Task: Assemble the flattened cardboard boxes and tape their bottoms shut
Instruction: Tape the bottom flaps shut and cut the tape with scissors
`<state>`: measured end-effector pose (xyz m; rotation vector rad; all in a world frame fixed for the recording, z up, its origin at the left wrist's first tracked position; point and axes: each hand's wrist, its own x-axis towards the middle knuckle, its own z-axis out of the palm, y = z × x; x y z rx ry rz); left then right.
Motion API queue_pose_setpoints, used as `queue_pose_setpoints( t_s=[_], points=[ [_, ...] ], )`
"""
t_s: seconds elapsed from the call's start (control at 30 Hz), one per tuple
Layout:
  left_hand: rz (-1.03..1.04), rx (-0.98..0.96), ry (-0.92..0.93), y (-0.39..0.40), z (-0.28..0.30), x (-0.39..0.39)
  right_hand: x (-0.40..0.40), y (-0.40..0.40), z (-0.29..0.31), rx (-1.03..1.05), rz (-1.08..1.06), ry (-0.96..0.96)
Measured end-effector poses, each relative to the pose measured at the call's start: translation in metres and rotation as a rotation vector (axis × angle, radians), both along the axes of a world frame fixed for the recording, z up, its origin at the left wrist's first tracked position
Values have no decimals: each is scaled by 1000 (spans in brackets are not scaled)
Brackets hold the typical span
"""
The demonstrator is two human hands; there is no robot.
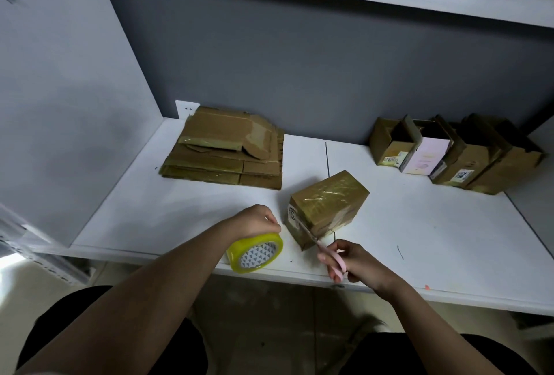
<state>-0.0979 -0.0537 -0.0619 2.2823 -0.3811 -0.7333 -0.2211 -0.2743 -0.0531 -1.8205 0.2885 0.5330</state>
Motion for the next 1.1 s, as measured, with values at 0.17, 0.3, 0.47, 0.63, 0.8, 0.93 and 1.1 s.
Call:
queue_pose_setpoints(
  t_s=[0.17, 0.3, 0.47, 0.63, 0.8, 0.93, 1.1],
  points=[
    [50, -99, 11, 23, 11, -3, -6, 4, -3, 8, 87, 76],
    [153, -190, -23, 62, 21, -9, 0, 23, -17, 112, -23, 37],
    [395, -254, -84, 122, 33, -6, 34, 78, -42, -425, 83, -248],
    [706, -329, -105, 155, 21, -8, 79, 149, -50, -775, 221, -441],
    [705, -358, -59, 167, 14, -5, 106, 177, -73, -1002, 308, -544],
    [667, -407, -50, 168, 13, -4, 117, 177, -87, -960, 357, -525],
    [556, -454, -83, 165, 14, -9, 119, 174, -80, -830, 268, -595]
  ],
)
